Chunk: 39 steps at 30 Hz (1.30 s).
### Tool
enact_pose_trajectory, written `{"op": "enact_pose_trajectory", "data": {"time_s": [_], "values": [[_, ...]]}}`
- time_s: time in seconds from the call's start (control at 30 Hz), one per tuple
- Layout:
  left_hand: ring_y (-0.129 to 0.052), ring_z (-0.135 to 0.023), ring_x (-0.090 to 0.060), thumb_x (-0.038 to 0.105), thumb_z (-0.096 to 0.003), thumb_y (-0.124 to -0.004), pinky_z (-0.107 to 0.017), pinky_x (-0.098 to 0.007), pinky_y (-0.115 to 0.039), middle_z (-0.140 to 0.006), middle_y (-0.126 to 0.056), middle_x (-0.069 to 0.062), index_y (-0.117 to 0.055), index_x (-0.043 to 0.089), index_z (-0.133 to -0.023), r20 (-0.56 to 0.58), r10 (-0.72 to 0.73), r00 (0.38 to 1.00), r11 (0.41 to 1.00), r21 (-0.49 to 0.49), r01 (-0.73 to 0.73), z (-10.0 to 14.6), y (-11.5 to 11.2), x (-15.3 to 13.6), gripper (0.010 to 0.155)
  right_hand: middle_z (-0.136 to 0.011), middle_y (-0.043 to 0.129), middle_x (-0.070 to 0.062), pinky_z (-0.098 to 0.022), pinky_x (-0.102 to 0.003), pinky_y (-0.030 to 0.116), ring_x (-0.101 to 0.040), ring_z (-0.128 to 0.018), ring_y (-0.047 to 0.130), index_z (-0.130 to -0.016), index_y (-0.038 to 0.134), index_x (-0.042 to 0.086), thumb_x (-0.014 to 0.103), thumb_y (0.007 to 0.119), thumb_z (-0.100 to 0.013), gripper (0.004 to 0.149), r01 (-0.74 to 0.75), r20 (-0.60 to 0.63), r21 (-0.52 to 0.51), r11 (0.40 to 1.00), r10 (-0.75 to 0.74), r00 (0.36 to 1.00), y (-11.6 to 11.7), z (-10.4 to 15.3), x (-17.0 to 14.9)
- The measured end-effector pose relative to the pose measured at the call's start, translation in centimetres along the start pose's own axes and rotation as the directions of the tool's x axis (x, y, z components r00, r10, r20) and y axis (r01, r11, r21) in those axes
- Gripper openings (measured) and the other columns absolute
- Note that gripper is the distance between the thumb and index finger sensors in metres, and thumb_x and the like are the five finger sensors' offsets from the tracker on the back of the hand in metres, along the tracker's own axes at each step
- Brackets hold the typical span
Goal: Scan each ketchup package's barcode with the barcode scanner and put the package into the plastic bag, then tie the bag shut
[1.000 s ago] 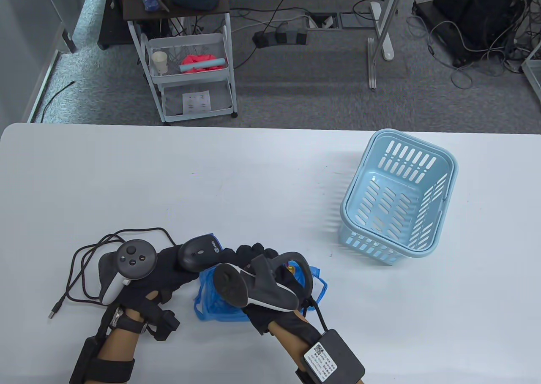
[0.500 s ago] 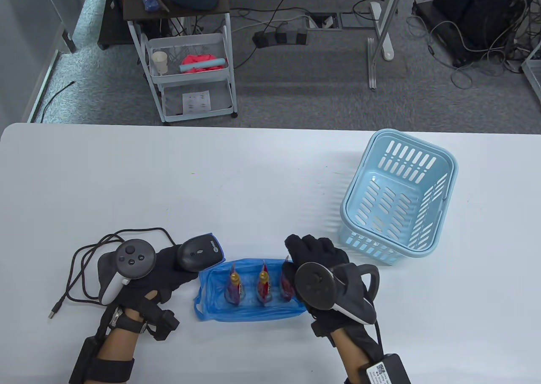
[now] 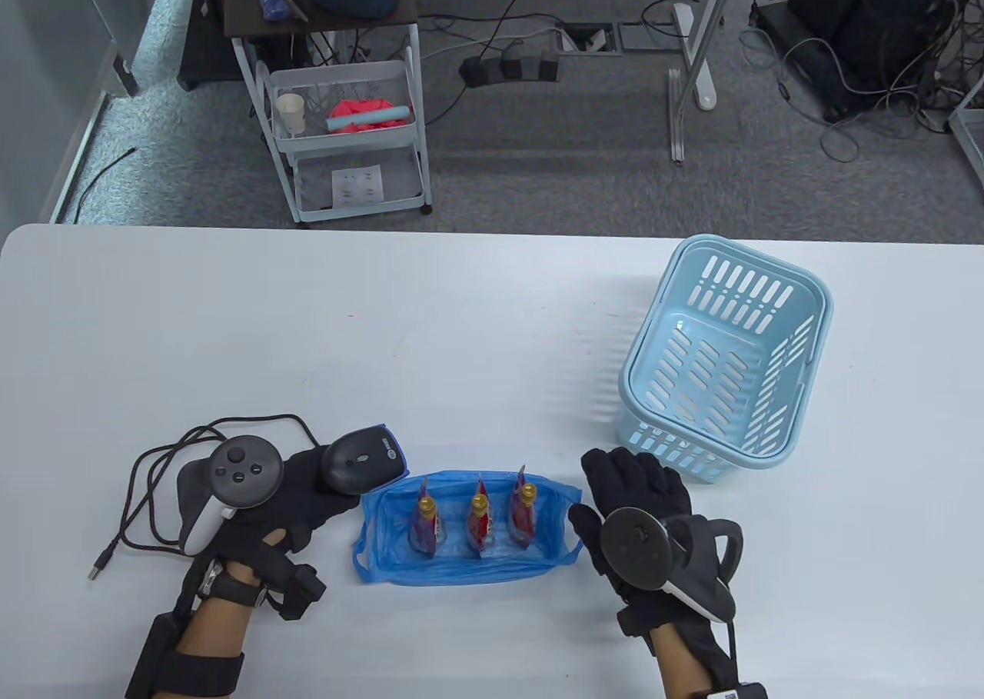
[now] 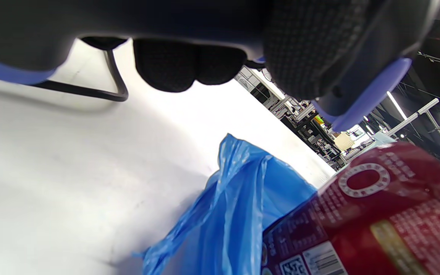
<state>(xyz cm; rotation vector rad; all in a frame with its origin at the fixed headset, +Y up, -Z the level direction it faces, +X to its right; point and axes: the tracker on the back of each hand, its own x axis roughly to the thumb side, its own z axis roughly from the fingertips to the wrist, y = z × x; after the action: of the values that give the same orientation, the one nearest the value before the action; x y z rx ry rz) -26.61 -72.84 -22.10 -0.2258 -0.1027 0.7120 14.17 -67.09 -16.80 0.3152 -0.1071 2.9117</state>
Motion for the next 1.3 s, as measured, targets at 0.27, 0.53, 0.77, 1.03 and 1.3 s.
{"op": "enact_pose_trajectory", "data": {"time_s": [0.27, 0.53, 0.77, 1.03, 1.3], "values": [[-0.097, -0.073, -0.03, 0.046, -0.0428, -0.09, -0.062, -0.053, -0.076, -0.087, -0.088, 0.003, -0.081, 0.028, -0.09, -0.004, -0.003, 1.0, 1.0, 0.002, 0.003, 0.0, 0.0, 0.0, 0.051, -0.117, 0.048, -0.022, -0.076, -0.066, 0.036, -0.05, -0.106, 0.046, -0.113, 0.047, 0.015, 0.053, 0.073, -0.052, 0.076, -0.054, -0.004, 0.08, 0.995, 0.055, 0.998, 2.5, 0.9, -1.1], [-0.096, -0.075, -0.031, 0.047, -0.0429, -0.09, -0.063, -0.053, -0.076, -0.089, -0.087, 0.001, -0.081, 0.028, -0.09, -0.005, 0.002, 1.0, 1.0, 0.012, -0.002, 0.0, 0.2, 0.0, 0.051, -0.121, 0.03, -0.024, -0.074, -0.072, 0.021, -0.05, -0.11, 0.025, -0.116, 0.034, 0.018, 0.063, 0.068, -0.051, 0.086, -0.099, -0.014, 0.167, 0.981, 0.103, 0.995, 4.3, 1.4, -1.5], [-0.088, -0.078, -0.033, 0.05, -0.0437, -0.088, -0.063, -0.053, -0.074, -0.095, -0.077, -0.002, -0.081, 0.031, -0.091, -0.026, 0.023, 0.999, 1.0, -0.001, -0.023, 0.2, 1.1, -0.4, 0.051, -0.12, 0.028, -0.024, -0.073, -0.073, 0.018, -0.05, -0.11, 0.024, -0.116, 0.032, 0.018, 0.063, 0.067, -0.051, 0.087, -0.068, -0.034, 0.162, 0.984, 0.075, 0.997, 4.6, 1.9, -2.2], [-0.09, -0.077, -0.034, 0.048, -0.0434, -0.088, -0.062, -0.053, -0.075, -0.093, -0.079, -0.004, -0.074, 0.022, -0.098, -0.149, 0.037, 0.988, 0.999, 0.028, -0.033, -0.1, 1.6, -3.0, 0.062, -0.12, 0.028, -0.024, -0.073, -0.073, 0.019, -0.05, -0.11, 0.024, -0.116, 0.032, 0.018, 0.062, 0.067, -0.052, 0.086, -0.033, -0.047, 0.141, 0.989, 0.04, 0.998, 4.6, 2.2, -2.7], [-0.09, -0.078, -0.036, 0.045, -0.0439, -0.086, -0.062, -0.052, -0.075, -0.093, -0.079, -0.007, -0.066, 0.017, -0.104, -0.26, -0.044, 0.965, 0.999, 0.015, 0.049, -0.5, 1.2, -4.9, 0.069, -0.12, 0.029, -0.024, -0.073, -0.073, 0.019, -0.05, -0.11, 0.025, -0.116, 0.033, 0.017, 0.062, 0.068, -0.052, 0.085, -0.002, -0.061, 0.123, 0.992, 0.01, 0.998, 4.5, 2.3, -3.1]]}}
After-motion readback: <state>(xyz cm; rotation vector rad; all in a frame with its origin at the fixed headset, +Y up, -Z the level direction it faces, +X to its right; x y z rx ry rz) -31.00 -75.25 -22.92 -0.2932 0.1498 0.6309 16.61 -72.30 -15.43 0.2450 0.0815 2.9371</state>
